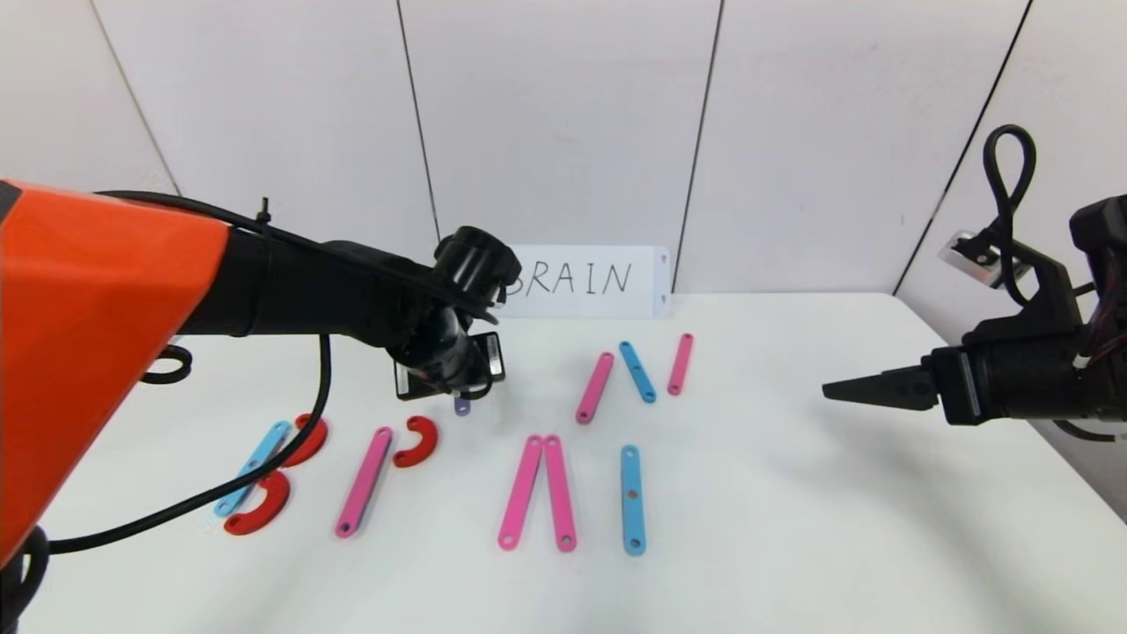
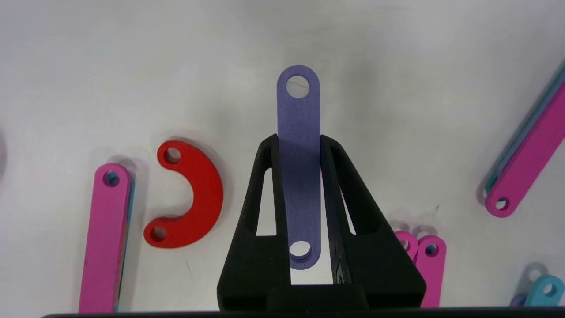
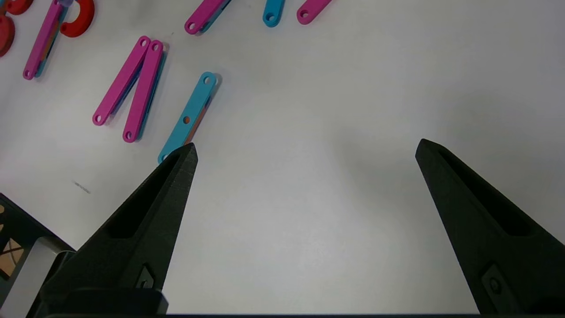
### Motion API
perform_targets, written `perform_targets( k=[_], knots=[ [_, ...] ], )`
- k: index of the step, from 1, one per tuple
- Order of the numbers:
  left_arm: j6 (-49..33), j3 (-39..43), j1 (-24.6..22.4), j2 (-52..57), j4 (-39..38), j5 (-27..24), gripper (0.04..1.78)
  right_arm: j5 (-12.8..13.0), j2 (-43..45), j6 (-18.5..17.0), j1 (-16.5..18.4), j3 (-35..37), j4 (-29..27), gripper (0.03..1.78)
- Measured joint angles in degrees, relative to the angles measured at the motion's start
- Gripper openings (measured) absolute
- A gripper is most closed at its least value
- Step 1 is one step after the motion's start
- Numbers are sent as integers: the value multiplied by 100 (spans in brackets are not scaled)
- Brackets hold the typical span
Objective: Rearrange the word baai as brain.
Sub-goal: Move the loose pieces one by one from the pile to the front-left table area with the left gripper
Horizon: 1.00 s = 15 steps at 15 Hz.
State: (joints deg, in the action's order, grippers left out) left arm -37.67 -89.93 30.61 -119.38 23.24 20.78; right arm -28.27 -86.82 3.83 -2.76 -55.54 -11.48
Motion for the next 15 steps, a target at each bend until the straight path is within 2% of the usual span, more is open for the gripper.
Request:
perform_targets(
  k=[3, 8, 15],
  knots=[
    [-364, 549, 6, 367, -12, 258, 28, -1, -2, 0, -11, 0, 0, 173],
    [-863, 1477, 26, 861, -28, 317, 28, 2, -2, 0, -29, 15, 2, 173],
    [-1586, 2654, 463, 1258, -119, 611, 28, 2, -5, 0, -40, 17, 2, 173]
  ],
)
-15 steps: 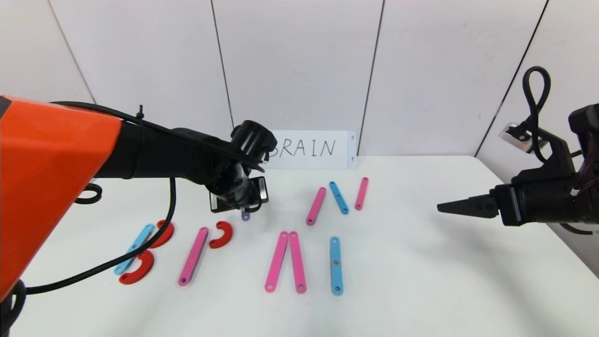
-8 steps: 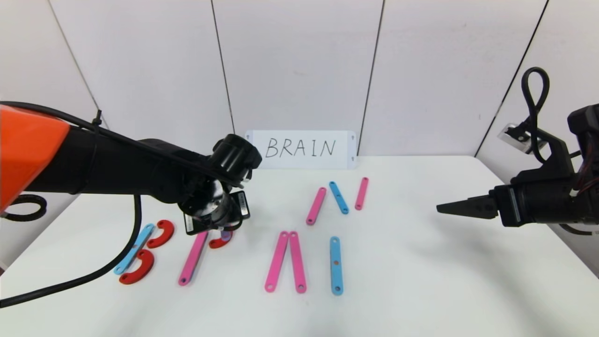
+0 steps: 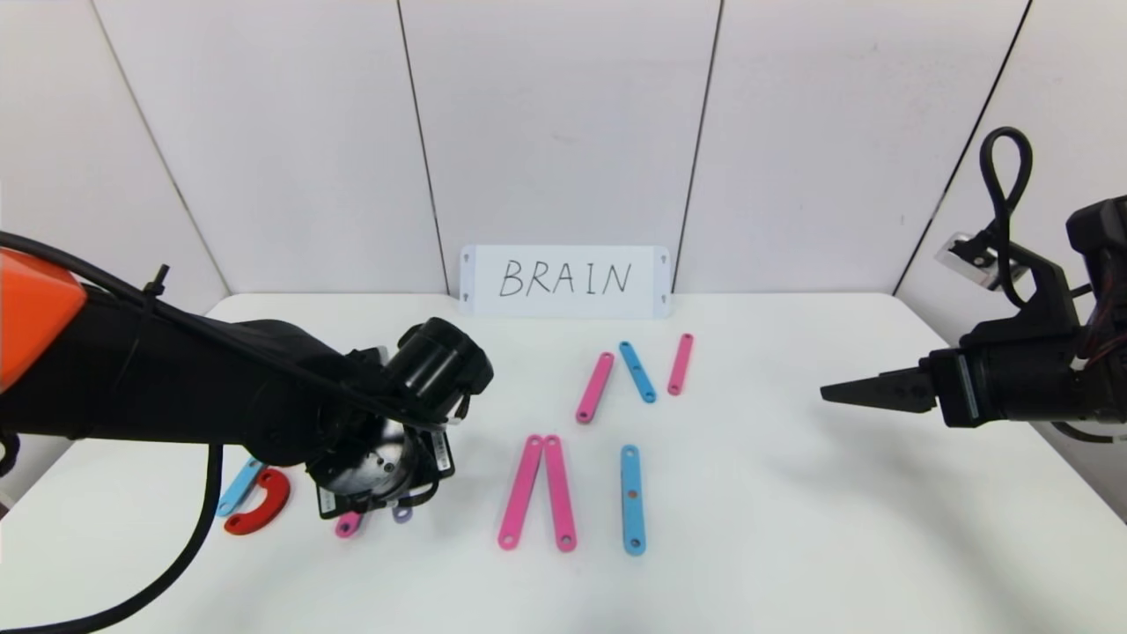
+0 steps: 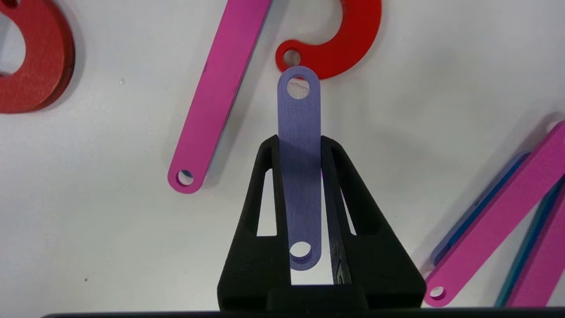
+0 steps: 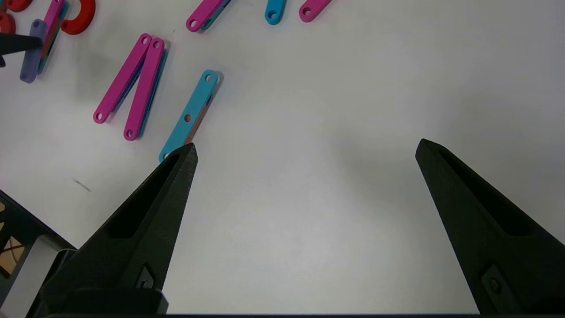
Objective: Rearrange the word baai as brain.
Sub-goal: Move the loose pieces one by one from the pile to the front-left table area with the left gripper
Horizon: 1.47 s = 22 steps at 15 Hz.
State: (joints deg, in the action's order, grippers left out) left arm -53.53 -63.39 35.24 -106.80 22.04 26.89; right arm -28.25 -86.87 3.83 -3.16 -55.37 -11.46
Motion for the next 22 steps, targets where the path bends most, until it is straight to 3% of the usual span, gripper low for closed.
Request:
perform_targets(
  k=[5, 19, 22],
  knots=[
    [-82, 444, 52, 24, -377, -41, 28, 2, -4, -2, -6, 2, 0, 173],
    [-68, 529, -73, -227, -547, -13, 28, -2, -4, 0, -6, 11, 0, 173],
    [-49, 529, -77, -240, -623, -16, 39, 2, -6, -2, -12, 17, 0, 173]
  ],
)
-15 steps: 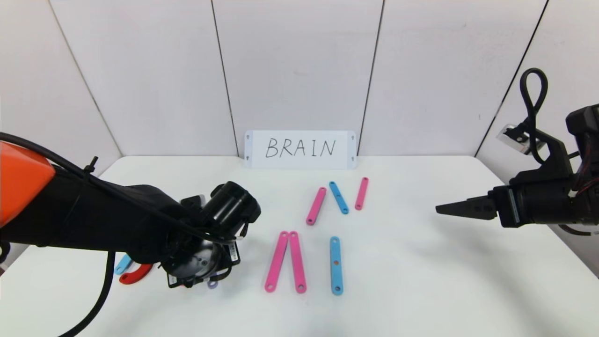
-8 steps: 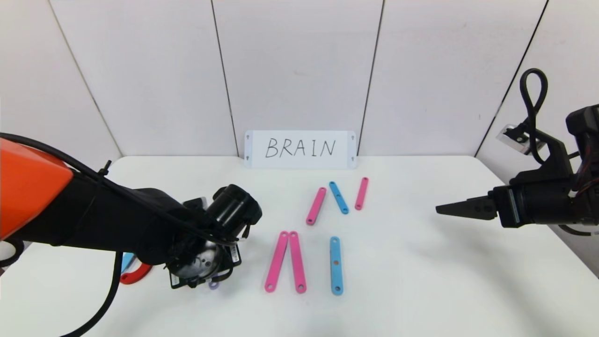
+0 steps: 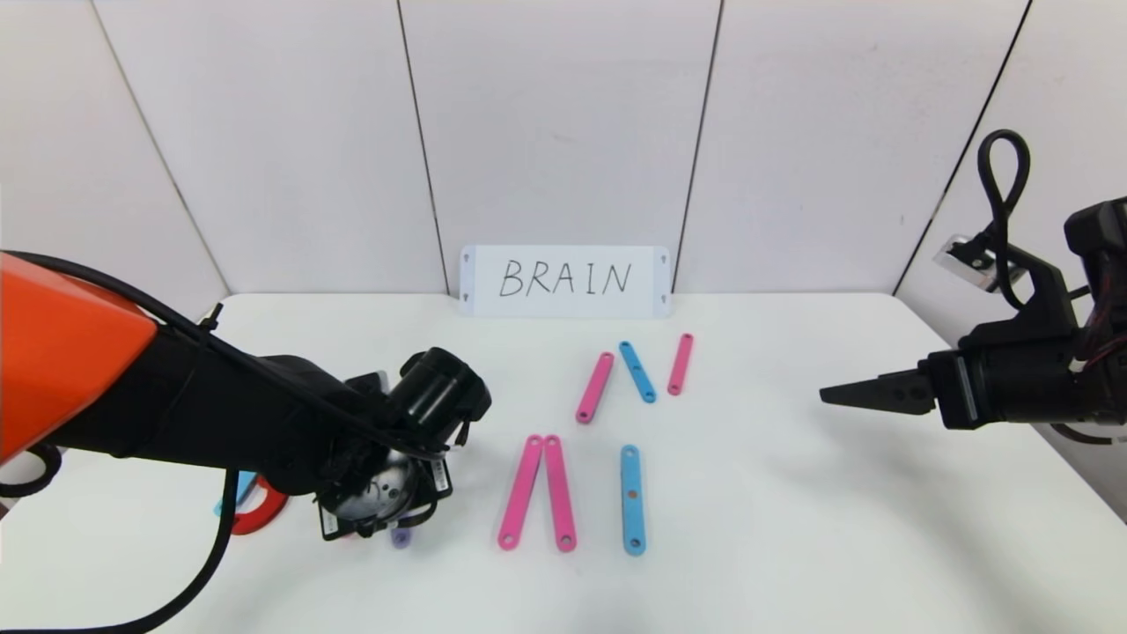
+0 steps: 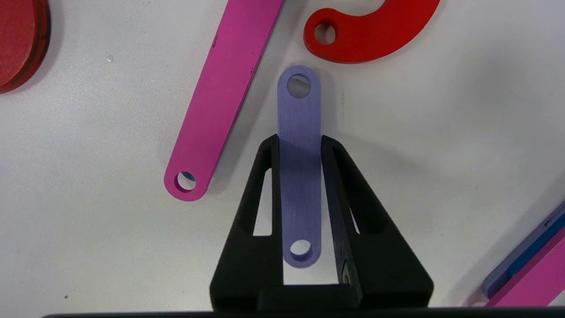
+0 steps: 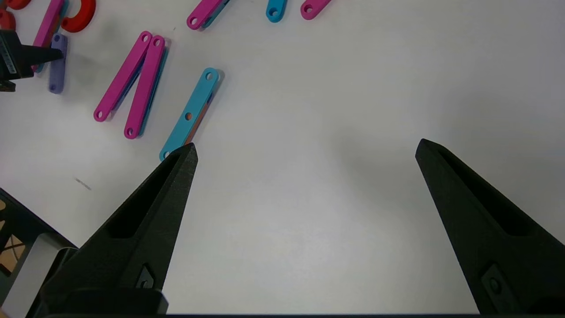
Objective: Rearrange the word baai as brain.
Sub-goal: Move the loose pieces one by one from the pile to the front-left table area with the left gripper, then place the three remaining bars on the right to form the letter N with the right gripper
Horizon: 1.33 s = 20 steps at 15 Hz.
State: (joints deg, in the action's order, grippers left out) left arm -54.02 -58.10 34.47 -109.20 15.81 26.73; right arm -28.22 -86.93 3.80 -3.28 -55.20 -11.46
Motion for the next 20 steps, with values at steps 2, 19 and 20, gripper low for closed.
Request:
perform_targets(
  k=[2, 19, 20],
  knots=[
    [0, -2, -2, 0, -5, -17, 60, 0, 0, 2, -22, 0, -2, 173],
    [1113, -5, -134, 852, -112, -1056, 174, 11, 38, 51, -210, 29, 221, 173],
    [1496, 0, -302, 1009, -118, -1397, 174, 13, 49, 51, -278, 21, 251, 173]
  ],
)
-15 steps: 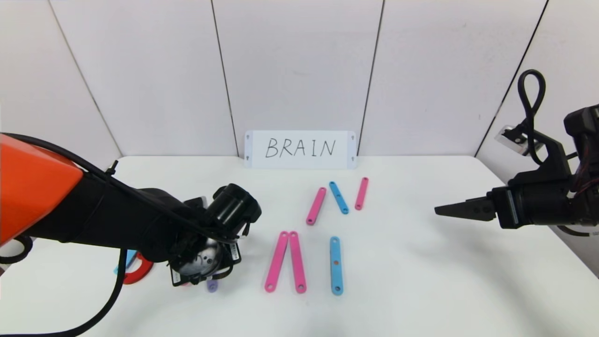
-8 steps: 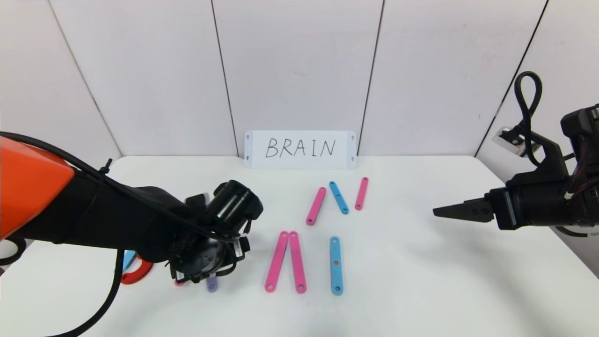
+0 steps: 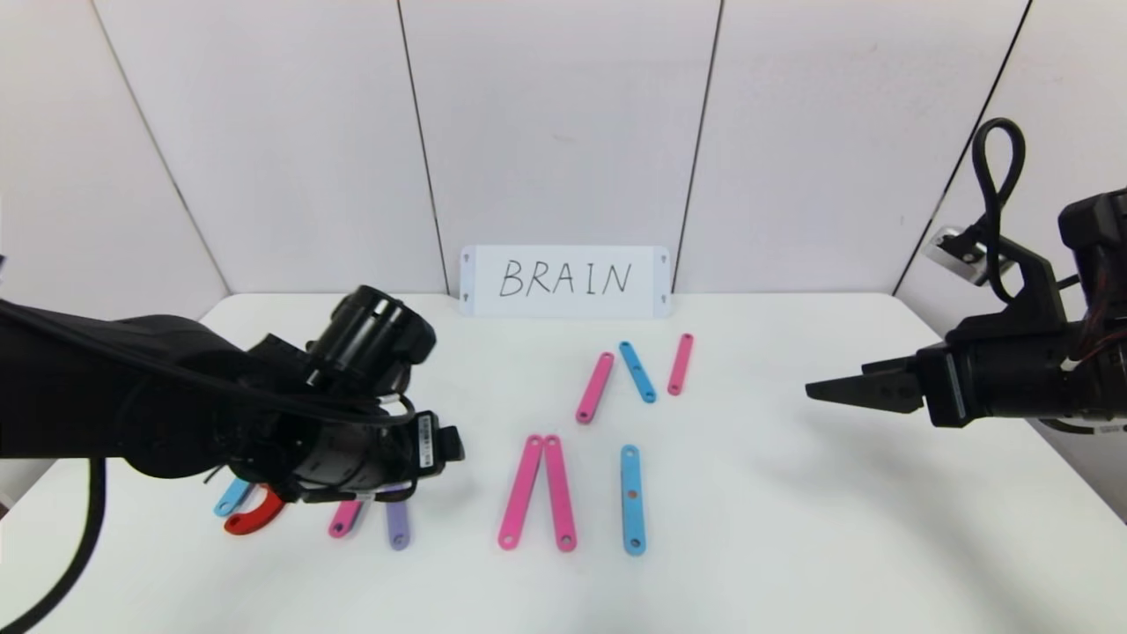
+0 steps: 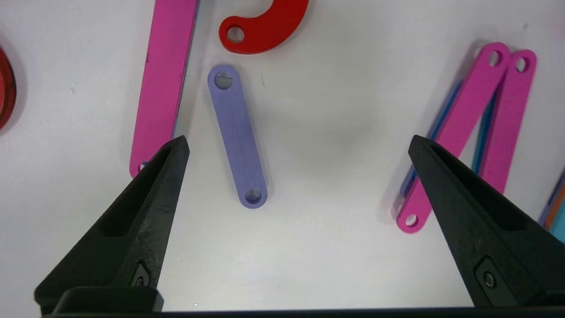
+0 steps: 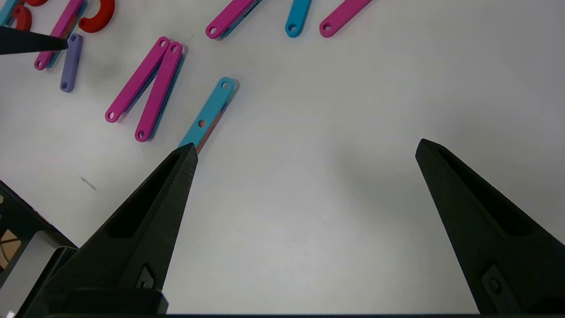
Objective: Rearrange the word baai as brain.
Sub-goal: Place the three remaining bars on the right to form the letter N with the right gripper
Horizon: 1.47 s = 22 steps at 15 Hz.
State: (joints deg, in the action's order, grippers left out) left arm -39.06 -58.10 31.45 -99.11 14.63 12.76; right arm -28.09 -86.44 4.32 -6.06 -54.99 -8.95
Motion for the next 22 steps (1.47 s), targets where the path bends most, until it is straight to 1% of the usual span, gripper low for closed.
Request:
perform_targets(
  k=[1, 2, 4, 6, 8, 9, 10, 12, 15, 18, 20, 22],
  knots=[
    [395, -5, -194, 148, -11, -347, 174, 59, 0, -16, -90, -74, 5, 173],
    [858, -28, -450, 294, -44, -736, 174, 213, -7, -49, -218, -168, -34, 173],
    [1785, -90, -1037, 542, -165, -1603, 174, 695, -46, -208, -590, -390, -56, 173],
    [2664, -278, -1699, 755, -262, -2643, 174, 1197, -173, -497, -1056, -722, -65, 173],
    [3179, -708, -2248, 840, -273, -3417, 174, 1720, -451, -769, -1495, -1143, -72, 173],
    [3245, -892, -2413, 831, -271, -3558, 174, 1960, -639, -874, -1663, -1358, -74, 173],
    [3291, -1045, -2565, 816, -269, -3596, 174, 2170, -855, -972, -1832, -1593, -72, 173],
    [3536, -1185, -2738, 788, -276, -3607, 174, 2522, -1386, -1212, -2133, -2094, -69, 173],
    [4125, -1224, -2882, 733, -278, -3589, 174, 2935, -2274, -1418, -2487, -2778, -41, 173],
    [4223, -1346, -2959, 606, -302, -3594, 174, 3334, -3115, -1724, -2806, -3399, -9, 173],
    [4236, -1379, -2989, 549, -300, -3591, 174, 3563, -3588, -1922, -2938, -3745, 0, 173],
    [4244, -1398, -3033, 514, -311, -3596, 174, 3762, -4018, -2137, -2996, -4062, -2, 173]
  ],
)
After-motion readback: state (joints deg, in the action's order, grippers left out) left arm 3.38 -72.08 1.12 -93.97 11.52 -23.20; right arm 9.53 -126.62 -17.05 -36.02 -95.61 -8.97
